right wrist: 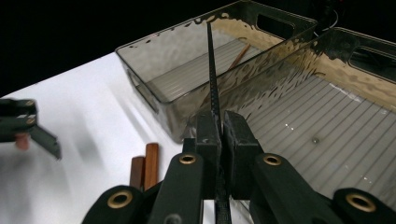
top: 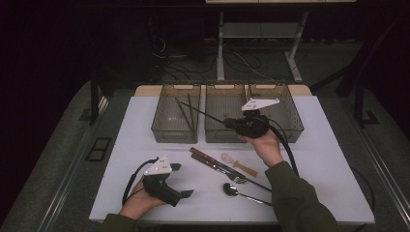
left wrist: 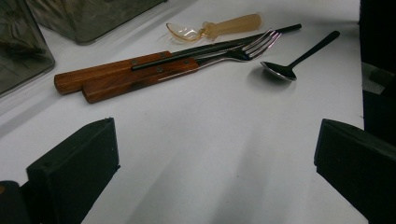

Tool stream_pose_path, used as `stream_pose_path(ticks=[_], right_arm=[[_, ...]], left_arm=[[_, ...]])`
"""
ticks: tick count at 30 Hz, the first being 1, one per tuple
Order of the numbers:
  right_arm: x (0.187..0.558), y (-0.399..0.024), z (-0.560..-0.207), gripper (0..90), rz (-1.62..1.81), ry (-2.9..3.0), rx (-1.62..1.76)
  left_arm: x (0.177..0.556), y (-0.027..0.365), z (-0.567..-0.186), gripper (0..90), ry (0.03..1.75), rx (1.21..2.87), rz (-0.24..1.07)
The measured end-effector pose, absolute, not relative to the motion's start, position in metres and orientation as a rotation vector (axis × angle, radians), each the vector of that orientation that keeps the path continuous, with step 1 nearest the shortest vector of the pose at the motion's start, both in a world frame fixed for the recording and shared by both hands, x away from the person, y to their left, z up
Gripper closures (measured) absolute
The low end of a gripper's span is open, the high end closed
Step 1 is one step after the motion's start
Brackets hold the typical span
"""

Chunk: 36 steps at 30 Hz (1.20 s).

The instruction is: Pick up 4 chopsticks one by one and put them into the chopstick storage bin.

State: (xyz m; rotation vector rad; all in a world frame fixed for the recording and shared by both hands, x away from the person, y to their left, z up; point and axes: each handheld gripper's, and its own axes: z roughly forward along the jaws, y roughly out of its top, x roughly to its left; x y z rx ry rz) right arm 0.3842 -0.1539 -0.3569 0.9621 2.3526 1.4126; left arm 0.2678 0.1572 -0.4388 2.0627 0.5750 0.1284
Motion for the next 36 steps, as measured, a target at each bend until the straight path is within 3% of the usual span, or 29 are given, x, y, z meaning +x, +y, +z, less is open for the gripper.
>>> stream_pose_path(ticks=[36], right_arm=[[0.464,-0.066,-0.364,85.4,1.238,2.32,1.114]], left_arm=[[0.268,0.158,-0.437,0.0,0.555,2.059,0.129]])
